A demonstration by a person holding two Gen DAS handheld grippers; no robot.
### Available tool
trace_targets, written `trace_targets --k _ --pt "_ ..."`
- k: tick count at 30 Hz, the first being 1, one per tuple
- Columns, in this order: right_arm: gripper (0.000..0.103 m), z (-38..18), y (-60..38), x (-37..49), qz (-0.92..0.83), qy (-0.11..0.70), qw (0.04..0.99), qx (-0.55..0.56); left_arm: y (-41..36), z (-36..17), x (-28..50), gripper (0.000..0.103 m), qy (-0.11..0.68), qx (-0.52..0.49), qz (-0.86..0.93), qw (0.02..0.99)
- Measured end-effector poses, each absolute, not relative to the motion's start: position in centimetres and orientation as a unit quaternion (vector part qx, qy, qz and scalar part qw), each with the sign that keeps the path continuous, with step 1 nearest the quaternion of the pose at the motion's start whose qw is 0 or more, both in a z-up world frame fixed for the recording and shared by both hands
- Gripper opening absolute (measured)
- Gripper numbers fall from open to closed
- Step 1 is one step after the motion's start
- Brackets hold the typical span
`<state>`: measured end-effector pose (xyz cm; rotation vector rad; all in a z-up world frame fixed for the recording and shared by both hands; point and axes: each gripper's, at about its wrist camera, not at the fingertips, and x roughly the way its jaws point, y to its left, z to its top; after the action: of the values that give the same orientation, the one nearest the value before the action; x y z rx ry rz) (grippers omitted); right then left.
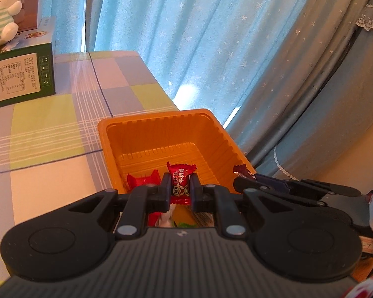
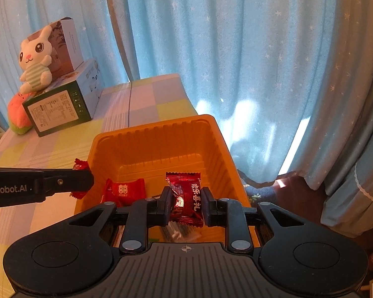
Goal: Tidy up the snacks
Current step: 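Open both tools to drop the red candies into the tray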
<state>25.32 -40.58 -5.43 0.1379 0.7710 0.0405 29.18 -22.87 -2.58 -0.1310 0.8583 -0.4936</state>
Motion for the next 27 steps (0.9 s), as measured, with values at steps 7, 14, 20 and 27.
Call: trace_targets --k 7,14,20,27 --pt "0.025 -6.1 -41.0 27.8 0.019 0.377 0.924 0.068 -24.0 -3.7 32.0 0.013 0.415 -0.057 -0.235 0.877" --pt "0.025 -7.1 -41.5 29.0 0.012 0.384 0.92 0.074 -24.5 -4.9 33.8 0.013 0.425 -0.052 -0.238 0.872" --pt "0.025 -7.7 -41.5 28.9 0.01 0.39 0.918 0.078 -24.6 -5.4 34.6 0.028 0.43 -0.054 -0.238 0.869" --pt "0.025 -7.8 -41.7 28.8 0.01 0.391 0.917 0.08 -24.1 -5.3 33.9 0.029 0.424 -0.031 -0.233 0.875"
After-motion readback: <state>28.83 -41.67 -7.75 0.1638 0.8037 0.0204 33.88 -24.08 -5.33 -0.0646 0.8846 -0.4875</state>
